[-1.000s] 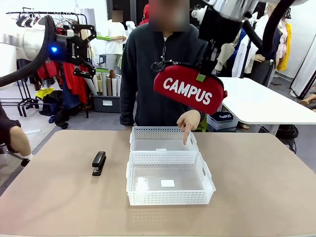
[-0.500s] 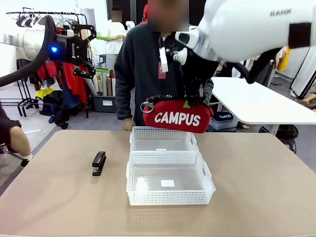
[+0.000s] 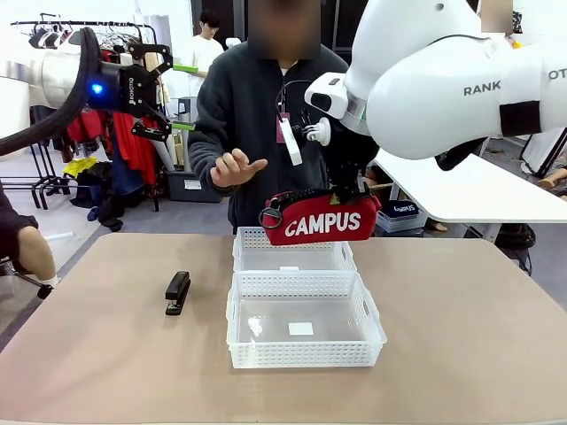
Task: Distribute items into two baskets.
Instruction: Move the picked Pencil pouch towards the Organizing basket indicated by the person, stopping as directed, then place the picked Pencil pouch into the Organizing basket as instructed by the person.
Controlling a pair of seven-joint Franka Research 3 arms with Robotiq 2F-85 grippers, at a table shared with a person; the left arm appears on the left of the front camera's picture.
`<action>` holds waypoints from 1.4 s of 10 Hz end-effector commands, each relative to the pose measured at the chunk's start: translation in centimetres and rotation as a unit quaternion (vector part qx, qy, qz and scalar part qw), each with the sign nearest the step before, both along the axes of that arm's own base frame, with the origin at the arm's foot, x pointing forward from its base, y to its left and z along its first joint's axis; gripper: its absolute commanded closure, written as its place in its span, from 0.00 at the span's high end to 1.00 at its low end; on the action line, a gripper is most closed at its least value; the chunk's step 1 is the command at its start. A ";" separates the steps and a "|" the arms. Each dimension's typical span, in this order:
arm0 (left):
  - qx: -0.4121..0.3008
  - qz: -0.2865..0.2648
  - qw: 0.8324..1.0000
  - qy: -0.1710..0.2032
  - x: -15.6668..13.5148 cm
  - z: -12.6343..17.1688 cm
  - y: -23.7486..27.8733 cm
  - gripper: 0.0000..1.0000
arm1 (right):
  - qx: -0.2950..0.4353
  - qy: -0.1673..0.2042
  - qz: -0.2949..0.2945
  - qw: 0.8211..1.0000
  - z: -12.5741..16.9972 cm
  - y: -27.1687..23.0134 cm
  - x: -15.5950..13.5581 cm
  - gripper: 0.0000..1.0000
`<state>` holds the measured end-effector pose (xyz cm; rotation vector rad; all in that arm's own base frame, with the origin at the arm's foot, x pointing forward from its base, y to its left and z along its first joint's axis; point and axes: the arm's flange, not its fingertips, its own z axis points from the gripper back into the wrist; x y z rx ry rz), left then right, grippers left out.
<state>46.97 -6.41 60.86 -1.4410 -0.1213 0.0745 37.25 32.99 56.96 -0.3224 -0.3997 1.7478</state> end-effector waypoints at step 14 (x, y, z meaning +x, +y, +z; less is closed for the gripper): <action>0.000 0.000 1.000 -0.001 -0.1 0.2 0.1 1.00 | -0.001 0.000 -0.003 1.000 -0.2 -0.3 0.2 0.00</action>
